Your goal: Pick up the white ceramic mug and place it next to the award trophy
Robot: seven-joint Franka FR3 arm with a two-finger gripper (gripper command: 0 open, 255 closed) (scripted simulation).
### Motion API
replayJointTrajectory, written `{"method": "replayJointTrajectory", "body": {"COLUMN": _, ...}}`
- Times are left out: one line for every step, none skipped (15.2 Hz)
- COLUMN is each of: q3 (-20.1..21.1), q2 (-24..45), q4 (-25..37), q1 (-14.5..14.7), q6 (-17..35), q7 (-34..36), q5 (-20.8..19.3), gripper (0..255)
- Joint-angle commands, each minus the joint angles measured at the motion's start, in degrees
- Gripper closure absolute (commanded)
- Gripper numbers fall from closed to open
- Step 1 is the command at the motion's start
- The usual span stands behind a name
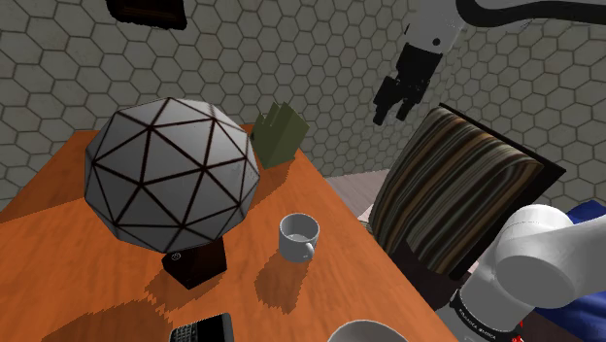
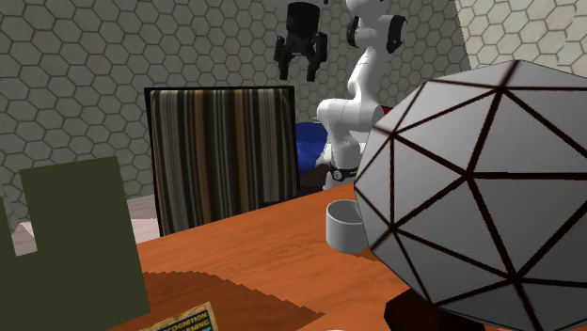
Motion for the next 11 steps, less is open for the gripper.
{"method": "replayJointTrajectory", "body": {"q3": 0.0, "q2": 0.0, "q4": 0.0, "q1": 0.0, "q6": 0.0, "q7": 0.0, "q5": 0.0, "gripper": 0}}
{"method": "replayJointTrajectory", "body": {"q3": 0.6, "q2": 0.1, "q4": -1.6, "q1": 0.2, "q6": 1.6, "q7": 0.6, "q5": 0.4, "gripper": 0}}
{"method": "replayJointTrajectory", "body": {"q3": 1.1, "q2": 0.2, "q4": -3.2, "q1": 0.4, "q6": 3.2, "q7": 1.2, "q5": 0.9, "gripper": 0}}
{"method": "replayJointTrajectory", "body": {"q3": 1.7, "q2": 0.4, "q4": -4.7, "q1": 0.7, "q6": 4.8, "q7": 1.8, "q5": 1.3, "gripper": 0}}
{"method": "replayJointTrajectory", "body": {"q3": 2.3, "q2": 0.7, "q4": -6.1, "q1": 0.9, "q6": 6.4, "q7": 2.4, "q5": 1.7, "gripper": 0}}
{"method": "replayJointTrajectory", "body": {"q3": 2.9, "q2": 1.1, "q4": -7.5, "q1": 1.2, "q6": 8.1, "q7": 3.0, "q5": 2.2, "gripper": 0}}
{"method": "replayJointTrajectory", "body": {"q3": 3.5, "q2": 1.5, "q4": -8.8, "q1": 1.4, "q6": 9.7, "q7": 3.6, "q5": 2.6, "gripper": 0}}
{"method": "replayJointTrajectory", "body": {"q3": 4.1, "q2": 2.1, "q4": -10.0, "q1": 1.7, "q6": 11.5, "q7": 4.2, "q5": 3.1, "gripper": 0}}
{"method": "replayJointTrajectory", "body": {"q3": 4.8, "q2": 2.7, "q4": -11.2, "q1": 2.0, "q6": 13.2, "q7": 4.7, "q5": 3.6, "gripper": 0}}
{"method": "replayJointTrajectory", "body": {"q3": 5.4, "q2": 3.4, "q4": -12.3, "q1": 2.3, "q6": 14.9, "q7": 5.3, "q5": 4.0, "gripper": 0}}
{"method": "replayJointTrajectory", "body": {"q3": 6.1, "q2": 4.2, "q4": -13.4, "q1": 2.6, "q6": 16.7, "q7": 5.9, "q5": 4.5, "gripper": 0}}
